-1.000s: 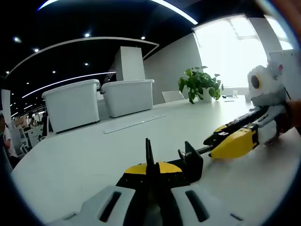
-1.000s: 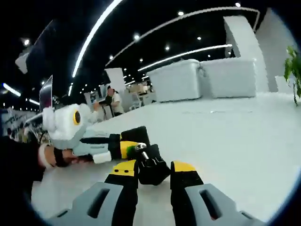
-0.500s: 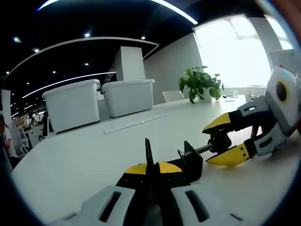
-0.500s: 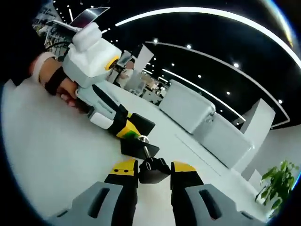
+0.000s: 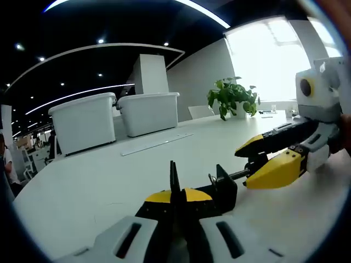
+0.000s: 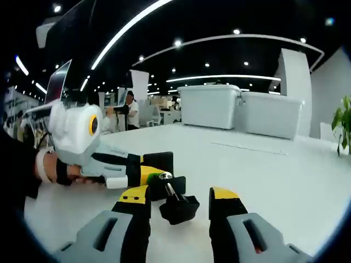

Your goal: Clamp the fixed fixture on the desktop, loosen the retaining clip, secure it to the edge of the desk, and tighten the retaining clip.

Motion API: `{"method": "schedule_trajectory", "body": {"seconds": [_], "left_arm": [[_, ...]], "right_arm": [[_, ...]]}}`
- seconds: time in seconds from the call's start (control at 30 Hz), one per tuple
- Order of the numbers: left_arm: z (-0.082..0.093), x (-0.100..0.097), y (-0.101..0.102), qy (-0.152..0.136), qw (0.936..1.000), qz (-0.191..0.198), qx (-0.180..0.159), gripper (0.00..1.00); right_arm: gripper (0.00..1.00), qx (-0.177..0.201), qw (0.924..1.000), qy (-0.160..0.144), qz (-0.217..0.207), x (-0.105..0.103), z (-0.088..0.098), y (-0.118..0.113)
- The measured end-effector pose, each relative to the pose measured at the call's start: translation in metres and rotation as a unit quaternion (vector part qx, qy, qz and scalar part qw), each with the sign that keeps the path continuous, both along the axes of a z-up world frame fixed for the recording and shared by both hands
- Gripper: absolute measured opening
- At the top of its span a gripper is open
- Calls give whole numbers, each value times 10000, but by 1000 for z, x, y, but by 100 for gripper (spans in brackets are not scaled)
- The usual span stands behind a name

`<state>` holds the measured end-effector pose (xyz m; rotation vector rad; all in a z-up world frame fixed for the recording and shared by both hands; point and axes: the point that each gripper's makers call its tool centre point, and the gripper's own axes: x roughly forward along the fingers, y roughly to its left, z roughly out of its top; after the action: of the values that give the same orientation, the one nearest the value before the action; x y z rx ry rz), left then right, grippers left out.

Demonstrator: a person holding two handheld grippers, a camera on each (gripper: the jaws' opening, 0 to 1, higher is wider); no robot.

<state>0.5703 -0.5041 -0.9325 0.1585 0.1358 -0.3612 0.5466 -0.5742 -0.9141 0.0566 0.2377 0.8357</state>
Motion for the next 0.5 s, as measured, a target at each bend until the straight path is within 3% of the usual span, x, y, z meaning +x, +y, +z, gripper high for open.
{"method": "schedule_trajectory", "body": {"seconds": [0.13,0.2,0.33,0.5], "left_arm": [[0,0,0,-1,10000,4,-2,5],[0,1,1,0,10000,7,-1,5],[0,3,2,1,10000,15,0,5],[0,0,1,-5,10000,14,11,6]], "right_arm": [[39,710,9928,960,30,7,-6,-5],[38,694,9927,985,25,11,-11,-7],[27,913,9847,1485,-16,10,-18,-7],[26,1226,9748,1858,-133,3,-21,-8]]}}
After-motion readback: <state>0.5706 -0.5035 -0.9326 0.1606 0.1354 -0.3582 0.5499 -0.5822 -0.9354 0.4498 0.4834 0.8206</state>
